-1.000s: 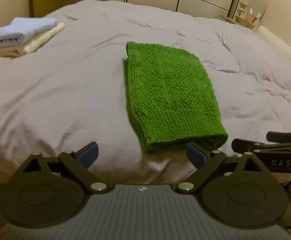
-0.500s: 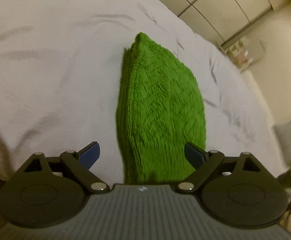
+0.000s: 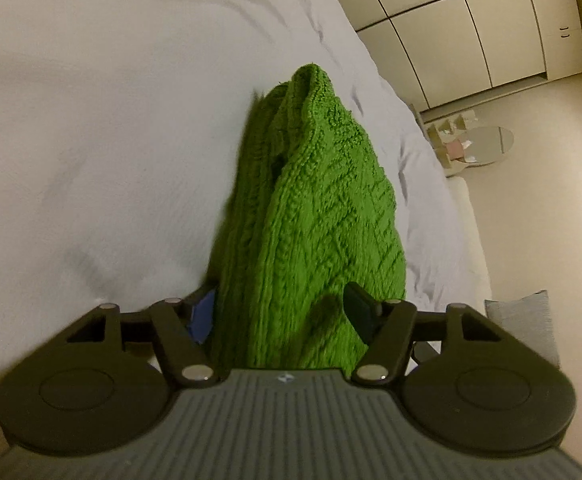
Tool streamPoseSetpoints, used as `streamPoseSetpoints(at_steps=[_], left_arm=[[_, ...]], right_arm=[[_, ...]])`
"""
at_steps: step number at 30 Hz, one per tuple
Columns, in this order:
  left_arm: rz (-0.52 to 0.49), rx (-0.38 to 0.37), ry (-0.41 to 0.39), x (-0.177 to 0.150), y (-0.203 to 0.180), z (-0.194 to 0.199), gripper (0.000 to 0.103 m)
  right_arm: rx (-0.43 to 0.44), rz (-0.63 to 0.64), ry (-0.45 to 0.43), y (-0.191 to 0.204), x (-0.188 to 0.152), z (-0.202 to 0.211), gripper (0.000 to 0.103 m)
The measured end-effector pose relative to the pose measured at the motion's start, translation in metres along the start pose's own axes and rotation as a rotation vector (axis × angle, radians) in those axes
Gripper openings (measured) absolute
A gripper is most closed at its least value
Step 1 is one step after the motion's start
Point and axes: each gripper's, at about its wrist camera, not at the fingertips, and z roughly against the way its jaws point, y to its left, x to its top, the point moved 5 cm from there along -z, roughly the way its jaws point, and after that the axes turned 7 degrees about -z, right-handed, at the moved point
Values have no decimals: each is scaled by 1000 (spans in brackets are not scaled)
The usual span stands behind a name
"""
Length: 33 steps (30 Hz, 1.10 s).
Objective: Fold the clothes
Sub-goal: 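Grasp the ribbed hem of the vest bundle with both grippers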
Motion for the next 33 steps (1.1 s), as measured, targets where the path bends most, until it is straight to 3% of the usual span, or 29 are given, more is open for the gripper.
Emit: streamPoseSetpoints(at_steps=[7,11,16,21,26,33], left_arm=[[-15,-77,49,18,1,-30,56],[-7,-98,78,25,-1,-40,40],[-43,-5,105,37,-35,-27,30],[-79,88,132,48,-69,-13,24],[-107,175,150,61,-103,4,23],[-58,209,36,96,-153,84,23]], right_arm=[[94,-44,41,2,25,-32,87],[82,20,105,8,31,-61,76],[71,1,152,1,37,-62,47],[-5,-75,189,16,42,-55,42],[-29,-85,247,61,55,-36,39],[23,-16,325,156,90,-17,39]])
